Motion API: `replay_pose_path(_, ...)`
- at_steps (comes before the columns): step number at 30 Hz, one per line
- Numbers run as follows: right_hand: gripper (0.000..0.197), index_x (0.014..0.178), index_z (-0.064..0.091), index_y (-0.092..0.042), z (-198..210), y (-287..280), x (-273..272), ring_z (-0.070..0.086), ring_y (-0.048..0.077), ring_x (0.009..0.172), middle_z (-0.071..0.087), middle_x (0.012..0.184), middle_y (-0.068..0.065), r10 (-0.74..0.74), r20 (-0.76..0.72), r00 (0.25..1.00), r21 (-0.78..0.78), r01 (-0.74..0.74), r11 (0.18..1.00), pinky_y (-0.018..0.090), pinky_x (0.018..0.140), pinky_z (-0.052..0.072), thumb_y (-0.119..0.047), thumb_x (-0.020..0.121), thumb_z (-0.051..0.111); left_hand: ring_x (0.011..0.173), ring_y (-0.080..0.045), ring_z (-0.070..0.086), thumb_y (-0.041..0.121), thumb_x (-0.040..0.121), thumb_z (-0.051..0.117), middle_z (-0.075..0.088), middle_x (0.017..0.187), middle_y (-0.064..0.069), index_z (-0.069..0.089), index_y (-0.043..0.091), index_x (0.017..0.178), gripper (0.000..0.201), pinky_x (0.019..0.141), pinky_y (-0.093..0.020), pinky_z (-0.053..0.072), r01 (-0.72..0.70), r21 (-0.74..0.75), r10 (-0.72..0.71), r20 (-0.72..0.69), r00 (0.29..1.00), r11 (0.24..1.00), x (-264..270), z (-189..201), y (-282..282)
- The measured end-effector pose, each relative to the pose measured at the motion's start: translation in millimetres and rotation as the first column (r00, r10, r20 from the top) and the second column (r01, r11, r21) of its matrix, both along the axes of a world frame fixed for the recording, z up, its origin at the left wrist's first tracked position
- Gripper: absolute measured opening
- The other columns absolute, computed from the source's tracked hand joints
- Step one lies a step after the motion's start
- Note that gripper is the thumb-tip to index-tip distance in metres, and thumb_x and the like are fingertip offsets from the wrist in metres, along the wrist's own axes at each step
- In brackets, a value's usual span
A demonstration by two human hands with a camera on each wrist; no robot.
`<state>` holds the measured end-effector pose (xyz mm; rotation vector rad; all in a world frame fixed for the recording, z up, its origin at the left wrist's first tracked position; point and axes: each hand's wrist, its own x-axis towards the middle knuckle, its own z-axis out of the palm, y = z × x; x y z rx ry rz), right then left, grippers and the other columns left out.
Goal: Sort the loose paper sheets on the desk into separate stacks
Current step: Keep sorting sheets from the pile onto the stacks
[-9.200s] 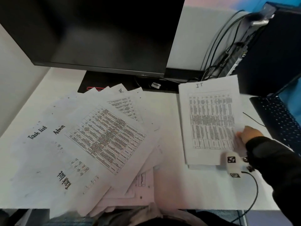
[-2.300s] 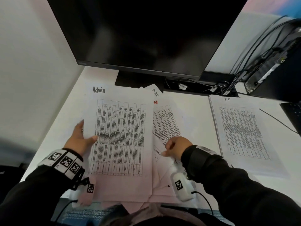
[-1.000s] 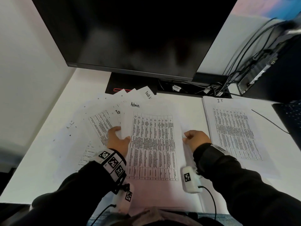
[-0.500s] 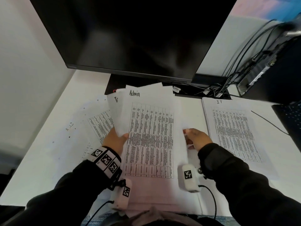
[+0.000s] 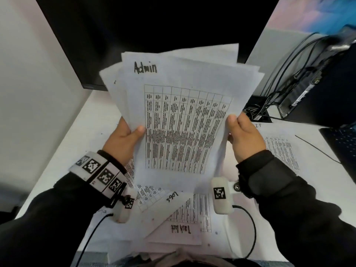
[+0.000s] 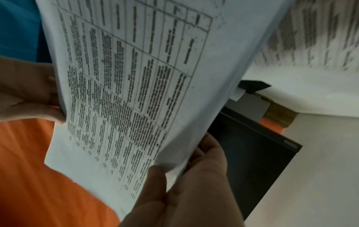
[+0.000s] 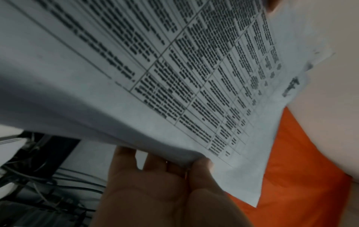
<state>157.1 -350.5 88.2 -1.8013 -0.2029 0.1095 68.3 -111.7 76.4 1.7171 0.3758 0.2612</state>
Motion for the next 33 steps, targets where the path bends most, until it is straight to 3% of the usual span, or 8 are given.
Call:
replay_pose_path(4, 0.022, 0.107, 0.058, -0.049, 18, 4, -2, 0.055, 0.013, 0.12, 0.062, 0.121, -0.012, 0.022, 0.088, 0.996, 0.142, -0.034, 0.989, 0.047, 0.105, 0.041, -0.044, 0.092, 0.043, 0.099, 0.022, 0.049, 0.012, 0.094, 0.047, 0.052, 0.111, 0.029, 0.038, 0.027, 0.131, 0.041, 0.083, 0.004, 0.038, -0.006, 0.071, -0.002, 0.113, 0.994, 0.997, 5, 17, 4)
replay_pose_path(9, 0.023, 0.111, 0.052, -0.046, 30, 5, -2, 0.053, 0.018, 0.12, 0.059, 0.12, -0.009, 0.06, 0.157, 0.986, 0.133, -0.081, 0.988, 0.051, 0.104, 0.041, -0.048, 0.088, 0.048, 0.113, -0.007, 0.057, 0.027, 0.084, 0.062, 0.062, 0.12, 0.006, 0.037, 0.012, 0.135, 0.059, 0.099, -0.031, 0.046, 0.017, 0.132, -0.042, 0.185, 0.982, 0.991, 8, 26, 5)
replay_pose_path(12, 0.026, 0.114, 0.051, -0.044, 33, 6, -1, 0.054, 0.018, 0.12, 0.06, 0.121, -0.007, 0.055, 0.163, 0.985, 0.145, -0.079, 0.986, 0.051, 0.103, 0.042, -0.045, 0.089, 0.048, 0.109, -0.01, 0.06, 0.028, 0.082, 0.062, 0.064, 0.114, 0.008, 0.038, 0.016, 0.132, 0.056, 0.097, -0.037, 0.046, 0.015, 0.128, -0.038, 0.18, 0.983, 0.992, 9, 27, 0)
replay_pose_path(18, 0.036, 0.1, 0.061, -0.048, 46, 16, -2, 0.058, 0.016, 0.114, 0.065, 0.114, -0.008, 0.027, 0.17, 0.985, 0.154, -0.054, 0.987, 0.047, 0.1, 0.045, -0.07, 0.073, 0.054, 0.081, 0.019, 0.056, 0.022, 0.091, 0.054, 0.057, 0.097, 0.024, 0.035, 0.028, 0.115, 0.032, 0.07, -0.004, 0.046, -0.209, 0.172, 0.155, 0.282, 0.947, 0.963, 14, 44, -11)
replay_pose_path(22, 0.025, 0.115, 0.047, -0.03, 46, 16, -2, 0.059, 0.001, 0.103, 0.06, 0.107, -0.014, 0.001, 0.186, 0.983, 0.132, -0.026, 0.991, 0.031, 0.094, 0.049, -0.022, 0.093, 0.053, 0.082, 0.021, 0.054, 0.021, 0.096, 0.045, 0.055, 0.101, 0.019, 0.036, 0.022, 0.119, 0.024, 0.065, 0.002, 0.042, -0.251, 0.158, 0.193, 0.308, 0.931, 0.955, 10, 39, -17)
replay_pose_path(27, 0.086, 0.143, 0.011, -0.032, 64, 9, -3, 0.053, 0.013, 0.107, 0.04, 0.131, -0.013, -0.004, 0.532, 0.847, 0.028, -0.013, 1.0, 0.023, 0.088, 0.05, 0.005, 0.082, 0.06, 0.078, 0.026, 0.052, 0.016, 0.097, 0.043, 0.053, 0.097, 0.022, 0.033, 0.023, 0.114, 0.021, 0.063, 0.005, 0.039, -0.182, 0.12, 0.149, 0.244, 0.958, 0.976, 5, 27, -21)
replay_pose_path(29, 0.078, 0.141, 0.018, -0.031, 70, 8, 2, 0.046, 0.011, 0.109, 0.033, 0.127, -0.022, 0.107, 0.653, 0.75, -0.147, -0.012, 0.989, 0.017, 0.089, 0.046, -0.001, 0.083, 0.06, 0.077, 0.026, 0.052, 0.016, 0.096, 0.044, 0.053, 0.096, 0.023, 0.034, 0.025, 0.113, 0.021, 0.063, 0.005, 0.038, -0.162, 0.122, 0.133, 0.218, 0.967, 0.979, 5, 23, -22)
replay_pose_path(33, 0.042, 0.125, 0.056, -0.029, 67, 11, 7, 0.039, -0.003, 0.105, 0.04, 0.111, -0.002, 0.202, 0.616, 0.761, -0.329, 0.016, 0.944, 0.002, 0.096, 0.031, -0.011, 0.088, 0.058, 0.076, 0.032, 0.048, 0.019, 0.098, 0.041, 0.051, 0.096, 0.029, 0.041, 0.025, 0.123, 0.026, 0.062, 0.01, 0.034, -0.167, 0.121, 0.146, 0.166, 0.975, 0.979, 4, 17, -24)
